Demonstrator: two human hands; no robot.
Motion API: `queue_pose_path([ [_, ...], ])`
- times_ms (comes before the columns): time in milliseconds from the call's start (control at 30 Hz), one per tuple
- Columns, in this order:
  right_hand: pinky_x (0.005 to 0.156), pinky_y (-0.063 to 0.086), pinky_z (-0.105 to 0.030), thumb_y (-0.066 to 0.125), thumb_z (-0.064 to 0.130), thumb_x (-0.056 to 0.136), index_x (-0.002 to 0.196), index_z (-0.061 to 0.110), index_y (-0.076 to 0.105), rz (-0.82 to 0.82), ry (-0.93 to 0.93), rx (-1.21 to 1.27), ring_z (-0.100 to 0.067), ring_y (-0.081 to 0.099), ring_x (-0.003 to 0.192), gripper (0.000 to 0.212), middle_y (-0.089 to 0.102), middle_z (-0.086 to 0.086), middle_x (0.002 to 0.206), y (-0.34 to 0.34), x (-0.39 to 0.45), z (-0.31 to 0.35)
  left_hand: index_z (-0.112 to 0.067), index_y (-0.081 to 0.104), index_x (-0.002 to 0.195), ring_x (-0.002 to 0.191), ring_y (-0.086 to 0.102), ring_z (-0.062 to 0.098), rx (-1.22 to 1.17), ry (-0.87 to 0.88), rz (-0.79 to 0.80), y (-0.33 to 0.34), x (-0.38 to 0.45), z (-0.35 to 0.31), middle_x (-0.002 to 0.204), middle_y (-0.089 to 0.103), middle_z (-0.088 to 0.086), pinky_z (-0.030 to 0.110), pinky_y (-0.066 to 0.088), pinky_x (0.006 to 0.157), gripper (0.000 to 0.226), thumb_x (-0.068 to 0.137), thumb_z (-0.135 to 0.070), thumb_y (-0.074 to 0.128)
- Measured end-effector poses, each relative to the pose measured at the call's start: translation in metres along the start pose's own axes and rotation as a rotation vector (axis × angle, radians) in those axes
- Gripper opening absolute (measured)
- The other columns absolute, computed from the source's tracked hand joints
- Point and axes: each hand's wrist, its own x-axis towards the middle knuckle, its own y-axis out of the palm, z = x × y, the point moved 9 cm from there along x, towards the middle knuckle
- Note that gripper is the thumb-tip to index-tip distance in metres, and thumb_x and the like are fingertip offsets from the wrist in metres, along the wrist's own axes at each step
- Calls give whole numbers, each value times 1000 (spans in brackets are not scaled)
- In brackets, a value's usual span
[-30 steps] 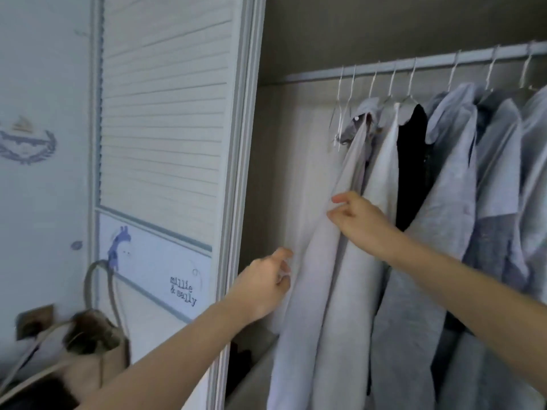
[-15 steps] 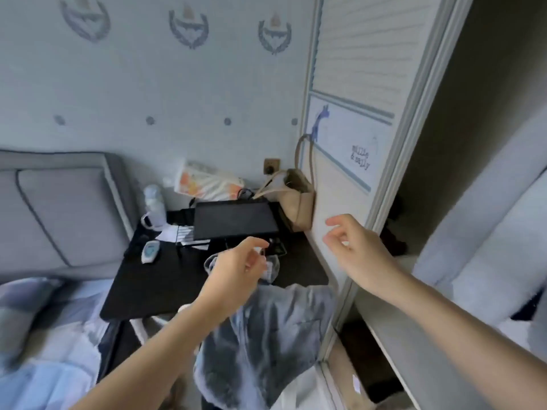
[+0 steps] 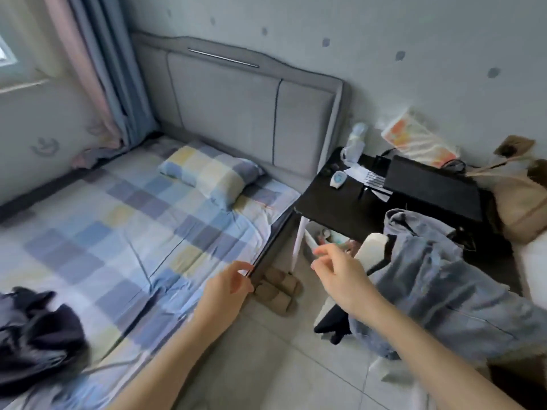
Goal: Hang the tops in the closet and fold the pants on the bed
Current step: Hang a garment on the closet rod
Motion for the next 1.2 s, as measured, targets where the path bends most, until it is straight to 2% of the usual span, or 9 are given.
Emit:
queue_pose_path([
  [167, 82, 47, -30, 50, 25, 96, 119, 19, 55, 223, -76, -41, -19, 61, 96, 25, 67, 0, 103, 133, 38, 67, -30, 61, 103, 69, 63, 6, 6, -217, -105, -86, -26, 120, 67, 67, -12, 27, 48, 71, 32, 89, -2, 56],
  [267, 69, 39, -26, 48, 25, 97, 117, 18, 54, 383, -115, -64, -18, 60, 89, 23, 65, 0, 100, 230, 57, 119, -22, 62, 109, 71, 64, 14, -16, -368, -174, -144, -43, 203, 72, 67, -7, 29, 49, 68, 27, 90, -3, 55],
  [400, 69, 38, -28, 45, 25, 97, 119, 17, 53, 527, -134, -117, -18, 57, 88, 24, 64, -3, 101, 346, 76, 170, -24, 58, 112, 77, 65, 15, -37, -553, -199, -205, -69, 303, 84, 68, 1, 23, 47, 63, 24, 93, -11, 54],
  [567, 65, 43, -27, 44, 28, 98, 116, 21, 51, 717, -109, -163, -15, 56, 85, 20, 60, -1, 105, 497, 86, 228, -22, 57, 111, 79, 62, 17, -62, -801, -210, -271, -111, 435, 94, 66, 1, 30, 50, 72, 21, 93, -12, 55],
  [733, 76, 47, -32, 48, 29, 95, 106, 22, 54, 844, -63, -217, -20, 59, 94, 14, 65, -2, 102, 628, 106, 253, -12, 62, 111, 98, 61, 22, -69, -975, -171, -307, -123, 552, 108, 66, 6, 31, 49, 86, 23, 89, -13, 56],
  [900, 73, 38, -28, 49, 23, 93, 99, 14, 60, 929, -89, -288, -21, 56, 93, 15, 65, -2, 99, 759, 136, 252, -13, 63, 104, 100, 60, 26, 32, -1063, -108, -319, -105, 658, 112, 67, 11, 25, 36, 72, 19, 88, -14, 52],
  [1067, 74, 39, -31, 47, 24, 96, 78, 12, 55, 1001, -124, -363, -28, 55, 88, 23, 62, -7, 85, 896, 162, 230, -8, 53, 125, 121, 49, 31, 187, -1070, -90, -319, -66, 762, 133, 50, 14, 34, 40, 98, 36, 89, -13, 51],
  [1133, 68, 32, -30, 46, 29, 98, 67, 14, 44, 1004, -116, -402, -27, 47, 79, 35, 51, -5, 70, 942, 167, 211, -13, 43, 135, 127, 41, 32, 313, -1053, -71, -319, -51, 797, 142, 39, 9, 39, 39, 102, 45, 91, -15, 51],
  [1200, 69, 32, -31, 46, 32, 99, 67, 15, 41, 1025, -106, -432, -27, 46, 81, 36, 49, -9, 73, 985, 169, 195, -18, 32, 145, 137, 28, 33, 512, -992, -42, -319, -35, 825, 152, 28, 6, 40, 37, 106, 58, 91, -16, 53],
])
